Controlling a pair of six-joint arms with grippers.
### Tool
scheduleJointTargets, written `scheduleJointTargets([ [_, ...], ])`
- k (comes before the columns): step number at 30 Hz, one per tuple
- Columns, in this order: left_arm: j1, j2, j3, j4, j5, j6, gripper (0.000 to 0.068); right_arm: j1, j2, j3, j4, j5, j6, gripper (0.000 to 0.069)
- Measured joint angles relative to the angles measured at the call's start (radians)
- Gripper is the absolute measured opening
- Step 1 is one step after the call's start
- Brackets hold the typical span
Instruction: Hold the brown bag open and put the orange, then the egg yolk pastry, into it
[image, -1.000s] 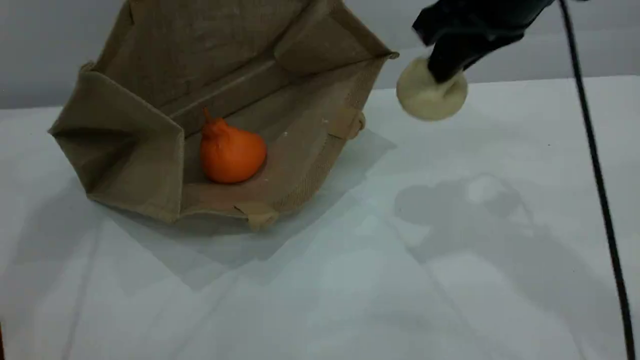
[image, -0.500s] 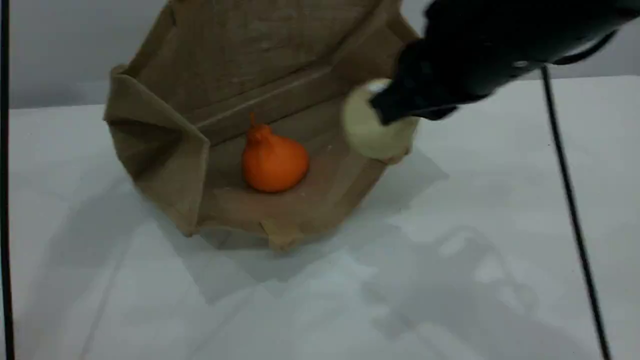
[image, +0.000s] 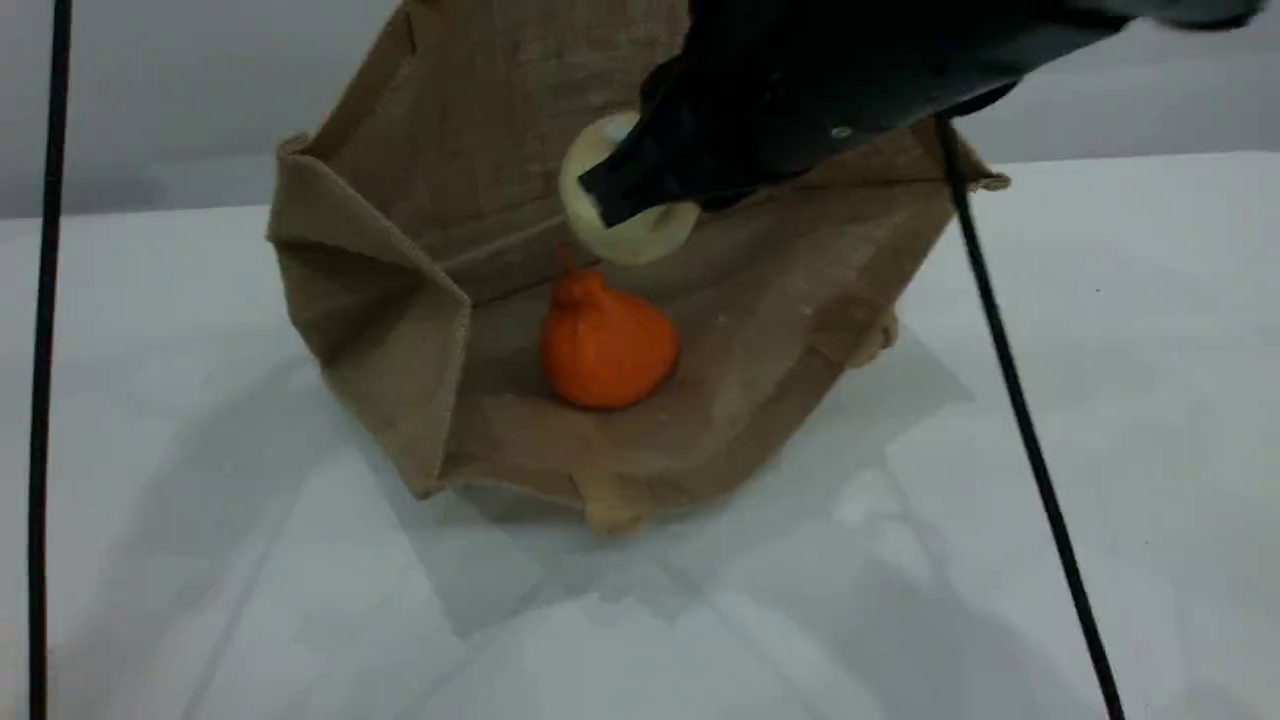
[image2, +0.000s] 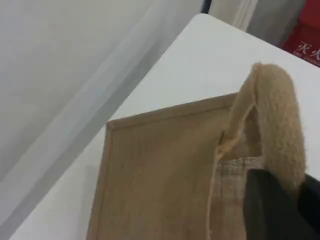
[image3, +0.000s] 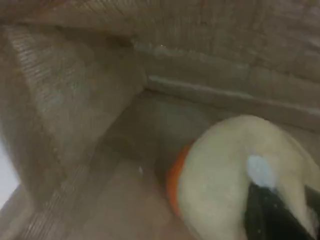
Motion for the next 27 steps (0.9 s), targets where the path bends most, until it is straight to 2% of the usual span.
scheduleJointTargets([
  [6,0.0,0.0,0.0,0.0,-0.001,-0.018,0.0093,0.0,0.138,-0.1,0.0,0.0,0.0,0.003],
  [13,0.0,0.0,0.0,0.0,-0.001,-0.027,0.0093,-0.021,0.275,-0.269,0.0,0.002,-0.041,0.003],
  [19,0.0,0.0,0.0,0.0,-0.001,-0.027,0.0093,-0.106,0.325,-0.395,0.004,0.135,-0.038,0.006],
  [21,0.0,0.0,0.0,0.0,-0.001,-0.027,0.0093,-0.131,0.324,-0.401,0.018,0.164,-0.034,0.0106],
  [23,0.0,0.0,0.0,0.0,-0.001,-0.026,0.0093,-0.144,0.324,-0.401,0.036,0.194,-0.034,0.0186],
  [27,0.0,0.0,0.0,0.0,-0.001,-0.024,0.0093,-0.142,0.32,-0.401,0.053,0.203,-0.034,0.0412],
])
